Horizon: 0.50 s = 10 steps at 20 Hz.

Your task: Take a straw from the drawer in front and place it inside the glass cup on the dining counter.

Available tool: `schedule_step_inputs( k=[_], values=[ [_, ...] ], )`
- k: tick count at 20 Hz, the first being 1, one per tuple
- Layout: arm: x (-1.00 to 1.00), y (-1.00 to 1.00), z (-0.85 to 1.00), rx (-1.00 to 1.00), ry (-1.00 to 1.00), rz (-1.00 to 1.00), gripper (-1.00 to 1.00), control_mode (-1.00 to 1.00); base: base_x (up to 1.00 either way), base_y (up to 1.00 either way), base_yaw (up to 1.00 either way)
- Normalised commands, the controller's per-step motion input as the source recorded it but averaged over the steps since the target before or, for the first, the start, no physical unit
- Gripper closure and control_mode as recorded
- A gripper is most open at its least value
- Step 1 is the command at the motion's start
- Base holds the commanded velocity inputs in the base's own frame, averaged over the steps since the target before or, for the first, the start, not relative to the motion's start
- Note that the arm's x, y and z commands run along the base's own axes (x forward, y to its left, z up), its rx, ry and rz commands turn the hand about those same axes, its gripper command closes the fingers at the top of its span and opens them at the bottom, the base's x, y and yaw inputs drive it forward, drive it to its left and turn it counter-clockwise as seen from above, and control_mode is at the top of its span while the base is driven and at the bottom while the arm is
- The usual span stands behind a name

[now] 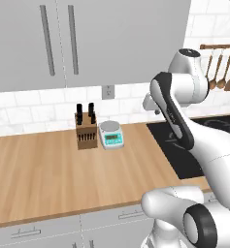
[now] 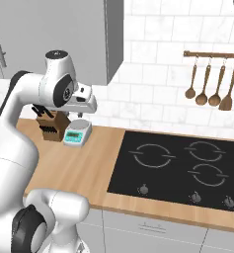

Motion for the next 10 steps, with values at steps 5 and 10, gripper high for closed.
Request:
schedule_step_inputs(
  k=[5, 10],
  values=[
    [0.0, 0.0, 0.0, 0.0, 0.0, 0.0, -1.0, 1.0, -0.09, 0.0, 0.0],
    [0.0, 0.0, 0.0, 0.0, 0.0, 0.0, -1.0, 1.0, -0.97, 0.0, 0.01]
  ],
)
